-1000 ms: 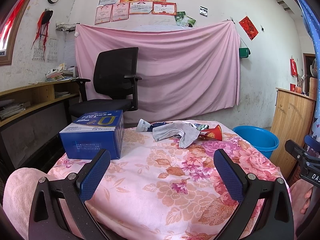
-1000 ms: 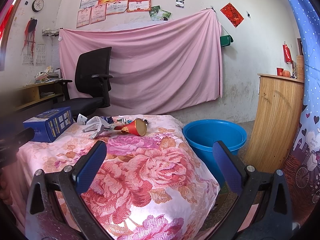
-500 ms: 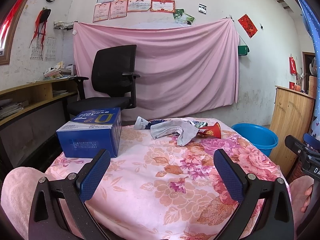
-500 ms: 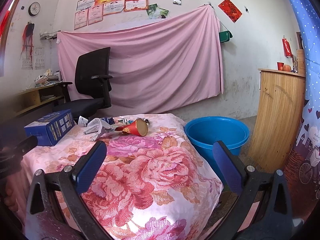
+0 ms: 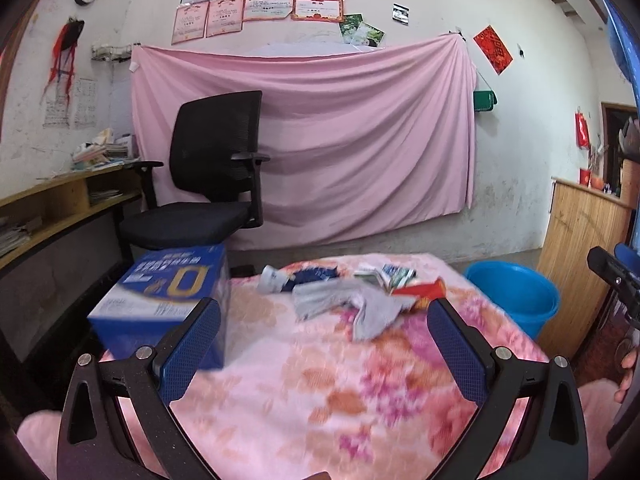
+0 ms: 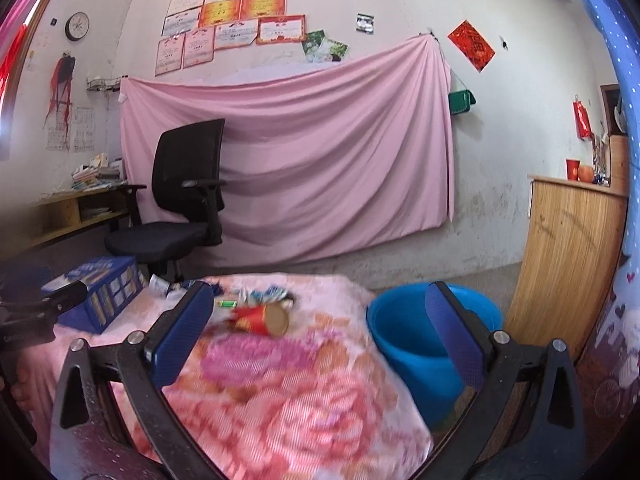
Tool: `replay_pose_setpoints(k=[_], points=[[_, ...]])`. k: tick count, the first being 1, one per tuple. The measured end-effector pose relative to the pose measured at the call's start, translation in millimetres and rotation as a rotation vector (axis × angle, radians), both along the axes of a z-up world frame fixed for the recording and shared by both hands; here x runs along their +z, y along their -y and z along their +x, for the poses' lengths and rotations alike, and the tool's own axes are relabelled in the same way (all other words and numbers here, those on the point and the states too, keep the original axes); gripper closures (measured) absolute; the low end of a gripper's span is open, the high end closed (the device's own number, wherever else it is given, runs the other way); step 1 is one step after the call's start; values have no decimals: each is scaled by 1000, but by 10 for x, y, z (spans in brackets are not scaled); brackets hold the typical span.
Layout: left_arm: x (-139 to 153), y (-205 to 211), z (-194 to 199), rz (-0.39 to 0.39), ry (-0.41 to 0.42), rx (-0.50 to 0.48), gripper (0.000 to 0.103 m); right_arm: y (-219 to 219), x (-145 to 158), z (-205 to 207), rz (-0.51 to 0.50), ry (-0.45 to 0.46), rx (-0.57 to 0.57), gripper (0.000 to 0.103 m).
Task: Collect trash
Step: 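Grasp the white face mask with the left gripper while the right grasps the red cup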
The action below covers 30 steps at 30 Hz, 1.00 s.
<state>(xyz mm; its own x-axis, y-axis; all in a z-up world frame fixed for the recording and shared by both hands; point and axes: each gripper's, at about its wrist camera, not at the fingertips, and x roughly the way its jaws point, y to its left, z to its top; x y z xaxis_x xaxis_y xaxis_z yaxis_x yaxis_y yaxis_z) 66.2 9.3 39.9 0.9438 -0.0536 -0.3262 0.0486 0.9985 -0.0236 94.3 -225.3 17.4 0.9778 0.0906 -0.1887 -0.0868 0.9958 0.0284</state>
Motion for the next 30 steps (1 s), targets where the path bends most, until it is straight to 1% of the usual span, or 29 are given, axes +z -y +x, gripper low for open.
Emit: replay_pose_setpoints(k=[3, 7, 9, 12, 14, 16, 18, 20, 21, 22, 23, 24, 25, 26, 27, 29, 30], points=[[125, -28, 273, -34, -5, -8, 2, 18, 90, 232, -7, 9, -30, 0], [183, -42, 657, -45, -20, -13, 2, 32, 140, 544, 10, 2, -54, 0], [164, -54, 810, -51, -37, -16, 2, 19, 121, 683, 9, -15, -63, 0], [55, -82, 1055, -84, -78, -34, 2, -45, 34, 919, -12, -68, -74, 0], [-35, -90, 1158, -105, -112, -43, 2, -113, -46, 1077, -36, -108, -55, 0], [-140, -88, 1263, -126, -158, -50, 3, -167, -124, 1206, -35, -143, -11, 0], [-219, -60, 1349, -150, -206, -69, 10, -206, -181, 1308, -27, -179, 20, 0], [-306, -37, 1442, -162, -258, -98, 25, -268, -251, 1440, -33, -230, 46, 0], [-329, -18, 1462, -163, -270, -107, 29, -293, -285, 1511, -35, -257, 61, 0], [-357, -7, 1485, -168, -287, -123, 35, -313, -323, 1578, -31, -284, 76, 0], [-381, 11, 1503, -176, -306, -145, 41, -337, -369, 1652, -24, -317, 95, 0], [-415, 21, 1527, -182, -328, -166, 44, -363, -416, 1723, -16, -349, 112, 0], [-443, 37, 1554, -189, -349, -182, 50, -393, -482, 1816, -8, -395, 129, 0], [-467, 51, 1571, -198, -365, -194, 56, -420, -529, 1873, -5, -425, 138, 0], [-504, 56, 1593, -209, -390, -204, 59, -446, -585, 1938, -1, -459, 151, 1], [-547, 63, 1621, -226, -429, -213, 70, -518, -709, 2051, 4, -527, 180, 2], [-578, 59, 1632, -237, -451, -218, 71, -547, -755, 2081, 6, -552, 191, 2]])
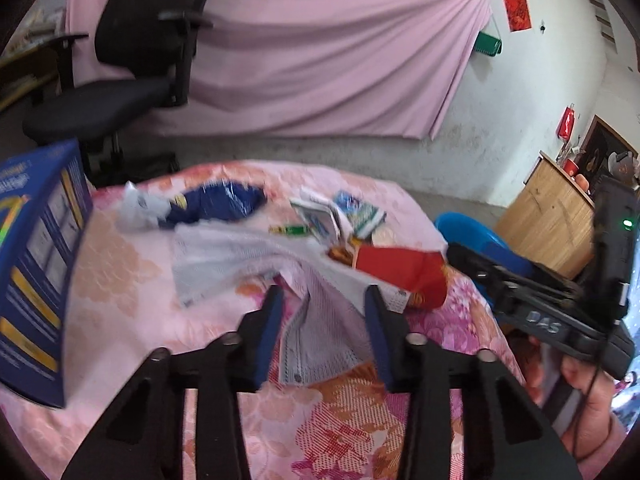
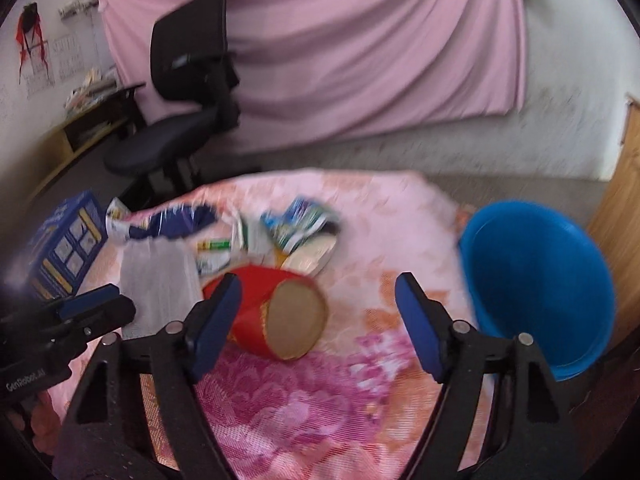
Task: Collect trash
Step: 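Grasp the white face mask with the left gripper while the right grasps the red cup, then carry mask and red cup to the blue basin and release both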
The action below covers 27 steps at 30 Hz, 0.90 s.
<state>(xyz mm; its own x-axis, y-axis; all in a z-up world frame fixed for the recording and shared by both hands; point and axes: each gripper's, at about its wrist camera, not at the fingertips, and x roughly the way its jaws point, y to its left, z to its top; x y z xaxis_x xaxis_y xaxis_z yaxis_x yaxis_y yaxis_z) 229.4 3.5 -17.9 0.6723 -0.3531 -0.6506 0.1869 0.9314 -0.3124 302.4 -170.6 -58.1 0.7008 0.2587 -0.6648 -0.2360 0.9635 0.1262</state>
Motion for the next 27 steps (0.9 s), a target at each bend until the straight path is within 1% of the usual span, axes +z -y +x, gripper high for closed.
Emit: replay_pose_setpoints(k=[1, 2, 3, 4, 6, 7, 8, 10, 14, 15, 16, 20, 24, 26, 27], points=[[-17, -7, 2, -10, -17, -4, 75, -25, -52, 33, 2, -29, 13, 3], [-38, 0, 18, -18, -28, -8, 81, -54, -95, 67, 5, -54, 24, 4], [-58, -7, 17, -26, -41, -13, 84, -77, -134, 92, 10, -77, 38, 4], [-61, -18, 20, -29, -49, -15, 91, -93, -166, 109, 18, -98, 52, 7], [-84, -34, 15, -43, -64, -26, 96, -86, -207, 138, 51, -133, 73, 13], [-88, -34, 18, -47, -67, -28, 99, -79, -233, 156, 77, -151, 83, 19], [-87, -38, 4, -52, -69, -29, 100, -60, -257, 160, 104, -169, 88, 19], [-93, -37, -9, -54, -62, -24, 102, -11, -268, 120, 138, -174, 91, 21], [-22, -36, -149, -37, -7, -10, 103, 84, -178, -32, 186, -136, 96, 31], [5, -28, -210, -26, 16, -7, 103, 111, -145, -77, 195, -119, 93, 35], [25, -17, -260, -14, 40, -5, 103, 149, -112, -132, 201, -100, 90, 64], [111, 61, -460, 57, 145, -3, 103, 208, -78, -207, 218, -85, 92, 64], [85, 140, -539, 103, 159, 9, 103, 276, -35, -261, 236, -56, 86, 65], [88, 190, -536, 121, 168, 11, 103, 319, 13, -324, 238, -23, 84, 65], [114, 213, -542, 127, 185, 11, 103, 349, 49, -361, 239, 4, 79, 65]])
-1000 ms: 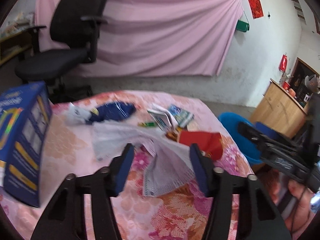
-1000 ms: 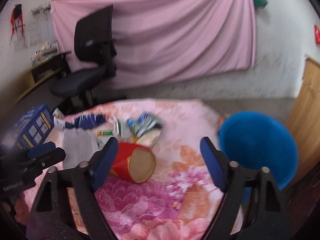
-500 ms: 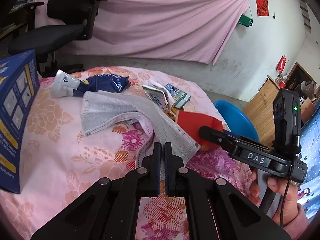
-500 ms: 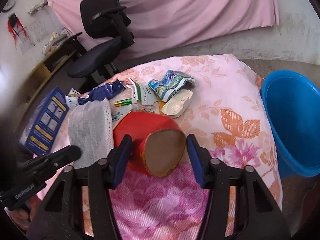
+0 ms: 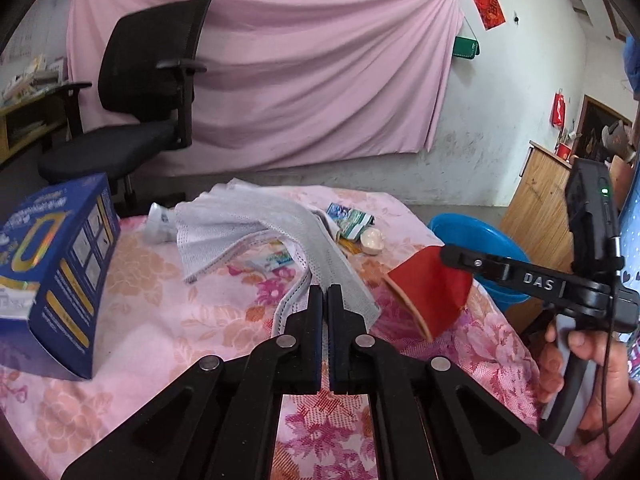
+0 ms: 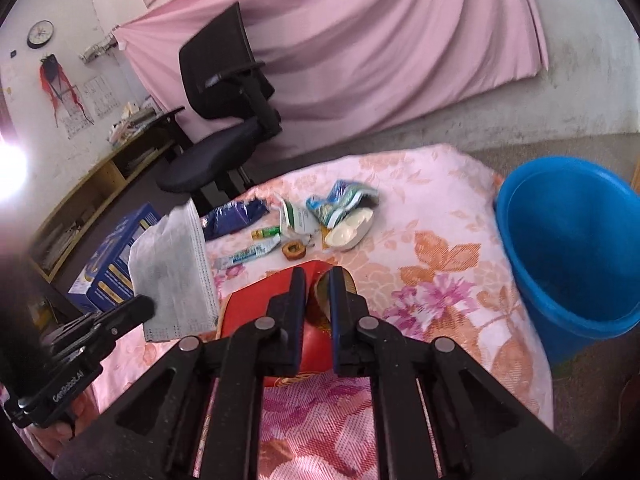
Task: Collect trash
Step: 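Carry mask and red cup to the blue basin and release both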
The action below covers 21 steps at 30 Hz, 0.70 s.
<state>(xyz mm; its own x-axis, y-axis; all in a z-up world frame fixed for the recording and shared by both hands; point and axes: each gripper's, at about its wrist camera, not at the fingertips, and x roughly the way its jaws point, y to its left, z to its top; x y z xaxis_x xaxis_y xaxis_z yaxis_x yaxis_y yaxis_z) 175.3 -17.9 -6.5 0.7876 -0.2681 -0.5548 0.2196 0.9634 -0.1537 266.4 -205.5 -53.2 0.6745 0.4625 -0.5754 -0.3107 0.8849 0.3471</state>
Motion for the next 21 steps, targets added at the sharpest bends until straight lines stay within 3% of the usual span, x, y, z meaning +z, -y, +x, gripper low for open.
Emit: replay_pose_setpoints(k=[6, 11, 14, 17, 21], points=[[257, 290, 59, 55, 145, -22, 103, 271, 271, -202, 19, 225, -111, 65], [442, 760, 196, 100, 287, -103, 103, 652, 575, -408, -26, 477, -299, 65], [508, 1155, 311, 119, 374, -168, 103, 867, 700, -417, -77, 581, -407, 65], [509, 1495, 458, 120, 410, -221, 103, 1049, 737, -316, -152, 627, -491, 65], [393, 1936, 795, 97, 350, -296, 103, 1350, 642, -154, -205, 595, -574, 65]])
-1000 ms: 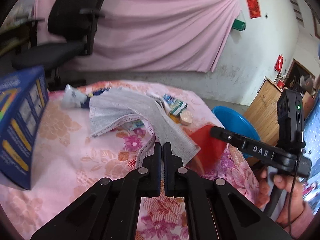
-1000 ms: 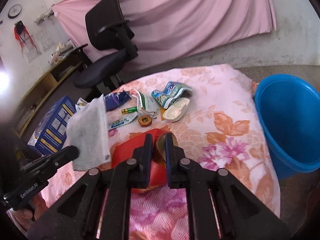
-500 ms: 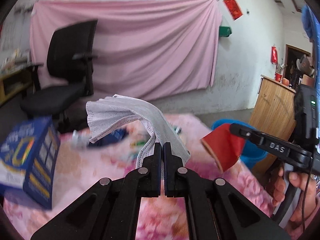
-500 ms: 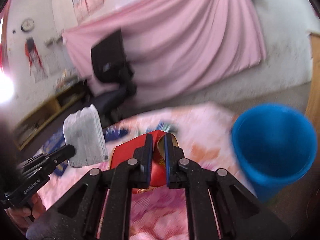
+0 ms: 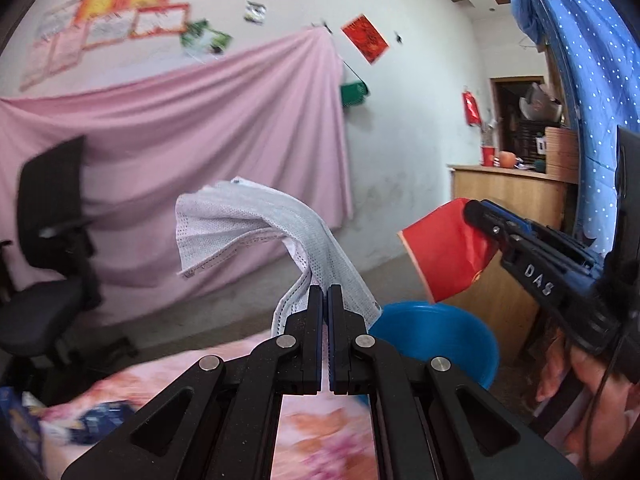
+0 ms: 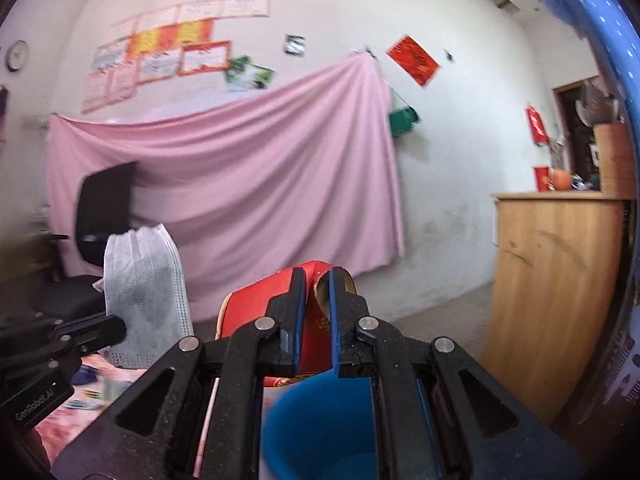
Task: Collect trash
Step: 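Carry mask and red cup to the blue basin and release both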
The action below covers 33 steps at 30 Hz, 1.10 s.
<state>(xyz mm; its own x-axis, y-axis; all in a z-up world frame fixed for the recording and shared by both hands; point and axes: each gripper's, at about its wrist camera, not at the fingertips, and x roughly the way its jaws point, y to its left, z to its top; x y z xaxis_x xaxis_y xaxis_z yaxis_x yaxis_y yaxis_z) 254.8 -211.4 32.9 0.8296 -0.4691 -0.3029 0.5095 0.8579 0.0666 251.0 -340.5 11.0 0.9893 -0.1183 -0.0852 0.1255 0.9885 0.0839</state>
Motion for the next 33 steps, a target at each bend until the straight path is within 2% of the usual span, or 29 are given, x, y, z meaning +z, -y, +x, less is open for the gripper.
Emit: replay_pose_setpoints(k=[3, 7, 12, 14, 16, 18, 20, 21, 24, 25, 26, 27, 29, 31, 33], points=[[-116, 260, 226, 17, -80, -40, 103, 210, -138, 68, 31, -58, -39, 65], [-304, 536, 560, 17, -234, -63, 103, 434, -344, 118, 65, -148, -66, 65], [-576, 716, 901, 31, -412, -87, 102, 596, -565, 236, 111, -242, -64, 64], [-641, 791, 977, 46, -448, -84, 102, 633, -625, 297, 137, -279, -59, 64], [-671, 863, 1029, 61, -462, -76, 99, 652, -673, 313, 152, -301, -47, 64], [-669, 905, 1044, 68, -470, -69, 91, 652, -700, 342, 149, -313, -44, 62], [-665, 862, 1045, 52, -473, -54, 73, 661, -689, 333, 148, -314, -38, 58], [-649, 816, 1040, 34, -470, -45, 73, 657, -679, 316, 148, -310, -36, 57], [-564, 627, 957, -14, -448, -23, 72, 614, -595, 273, 143, -286, -30, 42], [-516, 551, 937, -36, -429, -5, 69, 592, -560, 247, 143, -273, -24, 37], [-475, 451, 894, -57, -412, 11, 61, 571, -519, 229, 141, -262, -18, 34], [-439, 325, 847, -78, -392, 28, 57, 529, -467, 194, 136, -244, -13, 32], [-351, 111, 749, -123, -344, 67, 46, 451, -369, 141, 130, -213, -4, 15], [-260, -93, 658, -165, -295, 117, 41, 364, -277, 63, 126, -169, 7, 0], [-188, -284, 576, -198, -257, 168, 25, 258, -186, -38, 123, -111, 21, 0]])
